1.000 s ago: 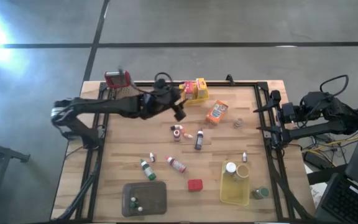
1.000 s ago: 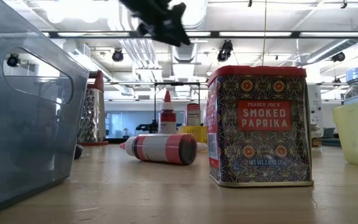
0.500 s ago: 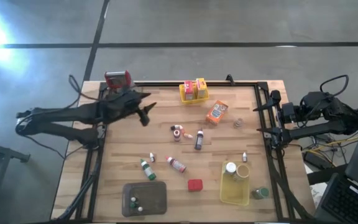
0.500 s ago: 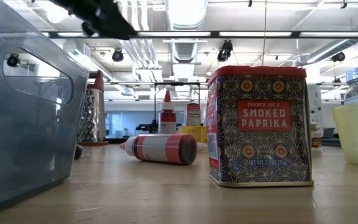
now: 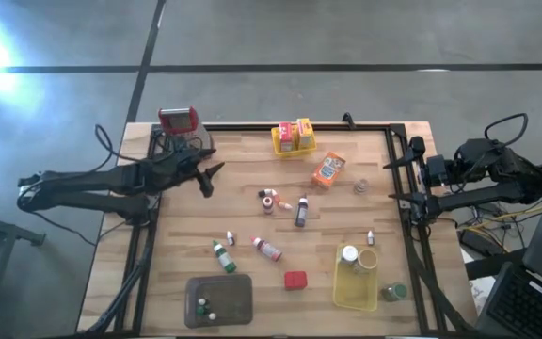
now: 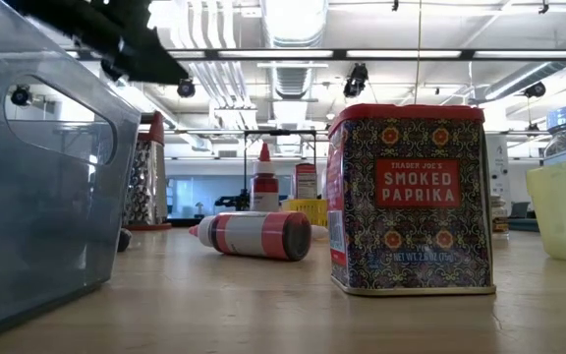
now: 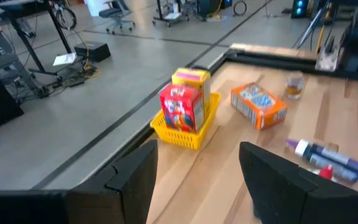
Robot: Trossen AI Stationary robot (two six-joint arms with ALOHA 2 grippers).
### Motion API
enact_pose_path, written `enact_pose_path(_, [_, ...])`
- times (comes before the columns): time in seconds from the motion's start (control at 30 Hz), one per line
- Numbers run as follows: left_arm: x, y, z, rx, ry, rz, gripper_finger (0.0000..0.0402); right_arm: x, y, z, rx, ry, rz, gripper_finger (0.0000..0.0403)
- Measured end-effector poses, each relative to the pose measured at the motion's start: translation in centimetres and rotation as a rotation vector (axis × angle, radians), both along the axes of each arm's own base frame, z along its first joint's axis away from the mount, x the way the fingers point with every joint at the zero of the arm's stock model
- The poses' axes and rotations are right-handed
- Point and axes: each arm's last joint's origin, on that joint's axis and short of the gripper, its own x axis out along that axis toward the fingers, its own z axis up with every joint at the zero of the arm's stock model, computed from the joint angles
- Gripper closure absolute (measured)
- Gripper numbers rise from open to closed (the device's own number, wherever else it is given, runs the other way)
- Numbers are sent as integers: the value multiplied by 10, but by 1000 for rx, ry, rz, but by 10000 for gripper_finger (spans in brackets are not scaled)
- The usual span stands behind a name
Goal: Pick & Place Kitchen Items
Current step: Put the red seasoning can into the bottom yellow bin
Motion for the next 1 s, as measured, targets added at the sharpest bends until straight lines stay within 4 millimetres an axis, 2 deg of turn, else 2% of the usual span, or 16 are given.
enact_pose_path(0.43, [-1, 0, -46, -16, 131, 0, 170, 0, 0, 0, 0, 0, 0, 108])
enact_pose_path(1.0, [-9, -1, -87, -33, 258, 0, 170, 2, 0, 1, -14, -5, 4, 154])
